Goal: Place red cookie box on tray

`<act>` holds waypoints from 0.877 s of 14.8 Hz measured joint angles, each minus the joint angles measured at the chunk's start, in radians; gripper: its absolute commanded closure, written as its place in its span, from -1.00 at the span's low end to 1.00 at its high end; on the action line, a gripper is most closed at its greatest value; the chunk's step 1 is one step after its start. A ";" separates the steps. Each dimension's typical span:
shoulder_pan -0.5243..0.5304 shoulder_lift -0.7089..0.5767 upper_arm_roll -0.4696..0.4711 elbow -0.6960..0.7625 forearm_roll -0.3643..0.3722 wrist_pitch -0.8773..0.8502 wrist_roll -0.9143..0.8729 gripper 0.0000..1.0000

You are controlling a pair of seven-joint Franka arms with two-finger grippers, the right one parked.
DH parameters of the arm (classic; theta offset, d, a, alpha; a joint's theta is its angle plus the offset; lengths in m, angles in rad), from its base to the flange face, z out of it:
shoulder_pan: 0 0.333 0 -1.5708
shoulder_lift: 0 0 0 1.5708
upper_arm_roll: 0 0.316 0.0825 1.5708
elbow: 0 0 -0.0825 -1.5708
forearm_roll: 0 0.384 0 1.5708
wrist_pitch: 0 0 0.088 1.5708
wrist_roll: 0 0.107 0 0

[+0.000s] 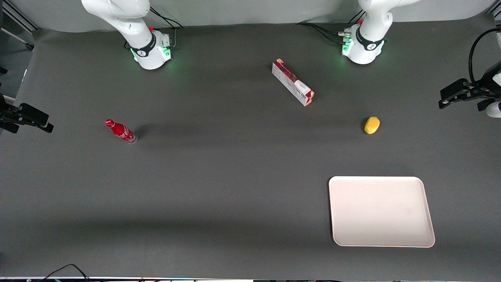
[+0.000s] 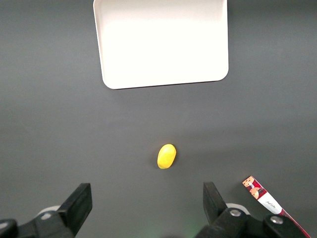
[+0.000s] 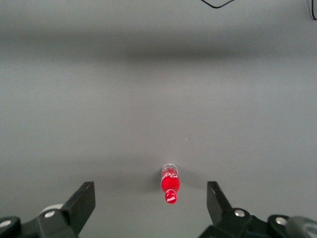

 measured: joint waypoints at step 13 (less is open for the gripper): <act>0.000 0.000 0.001 0.000 0.002 -0.020 -0.001 -1.00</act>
